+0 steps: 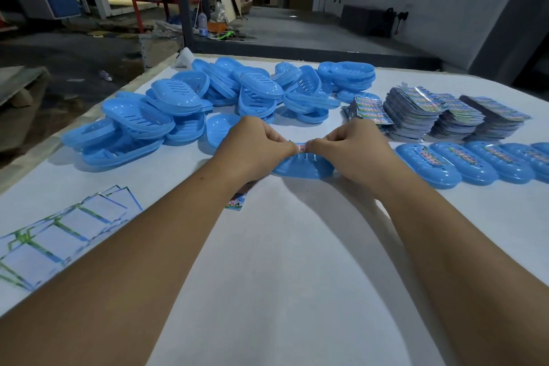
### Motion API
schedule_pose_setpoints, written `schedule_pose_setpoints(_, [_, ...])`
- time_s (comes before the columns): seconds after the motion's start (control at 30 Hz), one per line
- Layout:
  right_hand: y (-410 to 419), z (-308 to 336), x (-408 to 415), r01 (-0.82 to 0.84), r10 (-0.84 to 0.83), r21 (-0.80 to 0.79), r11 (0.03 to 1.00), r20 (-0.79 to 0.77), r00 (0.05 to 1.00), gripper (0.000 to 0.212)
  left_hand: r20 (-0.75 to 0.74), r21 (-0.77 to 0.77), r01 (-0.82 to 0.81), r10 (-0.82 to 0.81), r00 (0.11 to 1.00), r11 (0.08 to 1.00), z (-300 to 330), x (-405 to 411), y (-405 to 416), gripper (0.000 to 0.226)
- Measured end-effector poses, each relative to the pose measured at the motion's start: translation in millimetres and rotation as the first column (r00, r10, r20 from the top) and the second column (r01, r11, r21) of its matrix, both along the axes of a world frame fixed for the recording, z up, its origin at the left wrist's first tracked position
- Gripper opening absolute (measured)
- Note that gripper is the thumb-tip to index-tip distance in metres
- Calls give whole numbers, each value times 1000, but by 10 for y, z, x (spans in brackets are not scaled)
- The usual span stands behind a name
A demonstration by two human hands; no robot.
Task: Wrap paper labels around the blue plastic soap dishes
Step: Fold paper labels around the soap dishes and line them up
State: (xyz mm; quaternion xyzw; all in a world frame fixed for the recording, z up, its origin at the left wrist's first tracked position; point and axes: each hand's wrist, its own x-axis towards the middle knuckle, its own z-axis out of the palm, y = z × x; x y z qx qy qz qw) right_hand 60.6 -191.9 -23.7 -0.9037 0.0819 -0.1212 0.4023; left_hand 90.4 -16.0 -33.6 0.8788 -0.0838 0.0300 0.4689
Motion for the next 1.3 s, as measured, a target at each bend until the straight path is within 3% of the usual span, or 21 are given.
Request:
schedule_pose_setpoints(0.17, [11,-13,6,-4,3,-25,1000,-18,1000,39,41,90,-26,23,999,996,-11,27,16,24])
schedule_pose_setpoints(0.37, [19,-7,6,-8,6,-40,999,-34,999,30,44,120,-32,27,999,992,-14,52,17,22])
schedule_pose_setpoints(1.0, [22,-27,26,14,-17,-99,995,-25,1000,37,89,195,-62,46,995,979,-3,31,-11,27])
schedule_pose_setpoints(1.3, [87,-40,30,33,-26,-260,965,33,999,38,196,313,-143,84,977,939,-19,-4,-80,35])
